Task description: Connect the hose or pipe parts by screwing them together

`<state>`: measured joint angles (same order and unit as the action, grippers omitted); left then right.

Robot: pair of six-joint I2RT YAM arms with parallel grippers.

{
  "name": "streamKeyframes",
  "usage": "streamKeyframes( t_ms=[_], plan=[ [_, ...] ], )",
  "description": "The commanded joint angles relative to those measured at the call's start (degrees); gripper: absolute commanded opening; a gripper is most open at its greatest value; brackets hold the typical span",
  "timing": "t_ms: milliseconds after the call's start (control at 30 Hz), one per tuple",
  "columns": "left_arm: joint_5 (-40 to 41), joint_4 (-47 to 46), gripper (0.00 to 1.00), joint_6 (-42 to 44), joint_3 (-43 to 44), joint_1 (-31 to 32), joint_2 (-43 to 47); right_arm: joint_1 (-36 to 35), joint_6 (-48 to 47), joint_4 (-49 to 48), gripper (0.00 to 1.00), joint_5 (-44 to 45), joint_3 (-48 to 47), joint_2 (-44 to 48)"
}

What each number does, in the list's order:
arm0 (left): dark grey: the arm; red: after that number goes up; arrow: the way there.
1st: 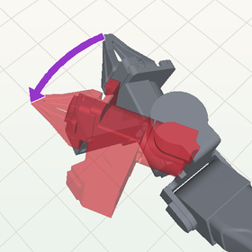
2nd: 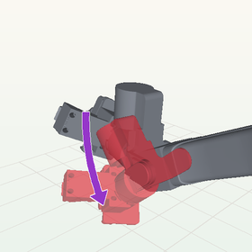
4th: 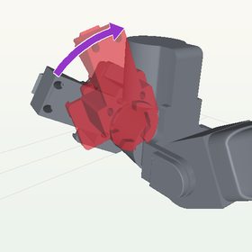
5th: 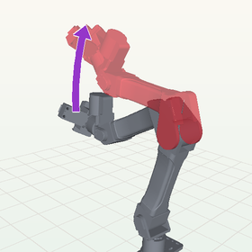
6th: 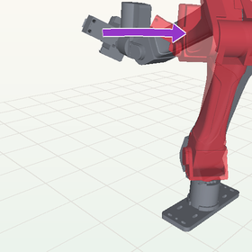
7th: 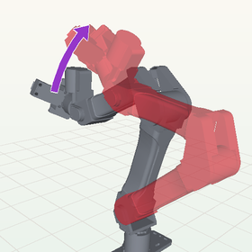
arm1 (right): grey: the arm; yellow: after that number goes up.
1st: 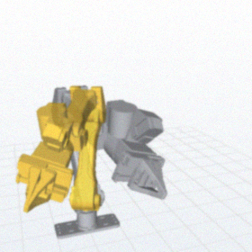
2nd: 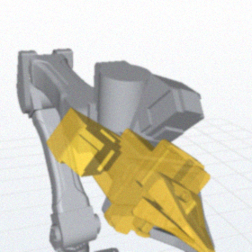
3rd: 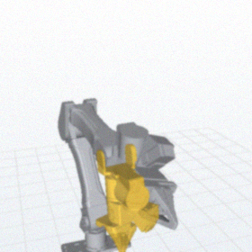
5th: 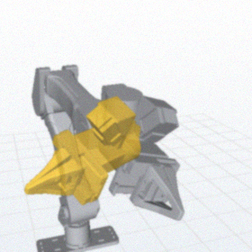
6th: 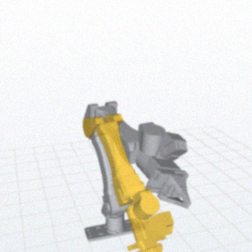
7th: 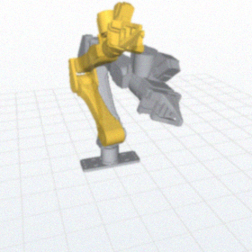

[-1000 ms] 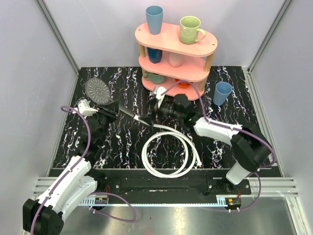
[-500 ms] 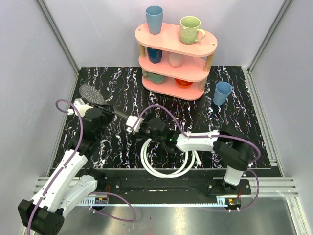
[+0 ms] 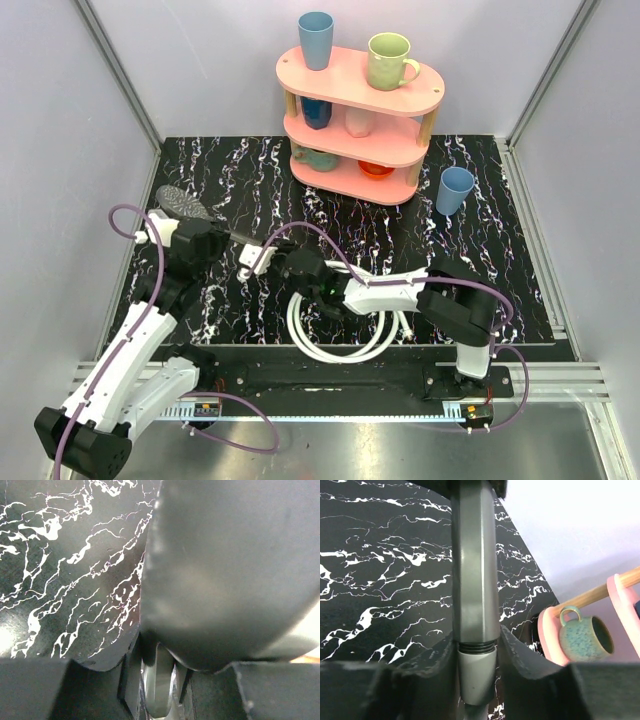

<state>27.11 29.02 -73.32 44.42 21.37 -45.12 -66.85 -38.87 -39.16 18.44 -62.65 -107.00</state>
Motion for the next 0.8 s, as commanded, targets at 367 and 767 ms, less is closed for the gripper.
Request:
streamKeyframes(
  t_ms=[367,767],
  plan=[
    [-14.26,-42.08,0.0,18.28,-20.2,0.17,12.68,8.21,12.66,12.76,0.0,-25.51,-5.54,8.29],
    [-28.07,-94.2,0.0,30.16,-43.89,0.17,11.91,24.57,36.66,30.28,0.0,-92.15,-22.06,2.86]
  ],
)
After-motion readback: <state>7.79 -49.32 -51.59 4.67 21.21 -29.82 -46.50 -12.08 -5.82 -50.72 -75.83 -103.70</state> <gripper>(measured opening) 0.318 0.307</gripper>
